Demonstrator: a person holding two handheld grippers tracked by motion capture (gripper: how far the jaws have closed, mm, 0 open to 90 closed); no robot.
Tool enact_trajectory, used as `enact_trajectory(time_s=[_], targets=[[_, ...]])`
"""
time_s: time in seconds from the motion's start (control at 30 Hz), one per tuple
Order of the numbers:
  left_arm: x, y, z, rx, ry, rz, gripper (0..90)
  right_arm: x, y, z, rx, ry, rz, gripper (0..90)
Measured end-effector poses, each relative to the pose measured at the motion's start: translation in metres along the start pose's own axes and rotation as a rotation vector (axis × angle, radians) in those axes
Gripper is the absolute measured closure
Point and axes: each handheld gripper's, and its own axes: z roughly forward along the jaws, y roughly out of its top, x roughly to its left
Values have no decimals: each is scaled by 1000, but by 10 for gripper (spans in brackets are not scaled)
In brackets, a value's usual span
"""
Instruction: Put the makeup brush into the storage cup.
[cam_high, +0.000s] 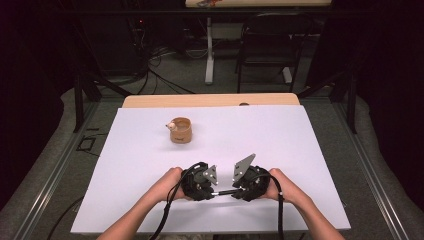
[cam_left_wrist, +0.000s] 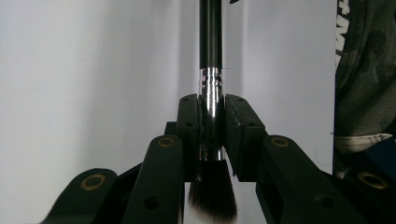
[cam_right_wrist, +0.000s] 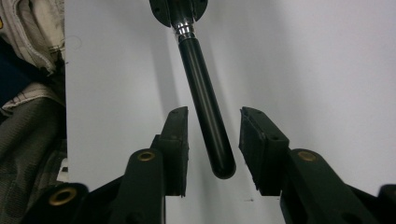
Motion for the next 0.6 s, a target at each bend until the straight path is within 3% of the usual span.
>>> enact_trajectory(time_s=[0.4, 0.6], targets=[[-2, 1, 1, -10, 4, 34, 768, -1, -1, 8, 17, 36, -16, 733], [-1, -3, 3, -22, -9, 98, 762, -1, -2, 9, 12, 85, -16, 769]])
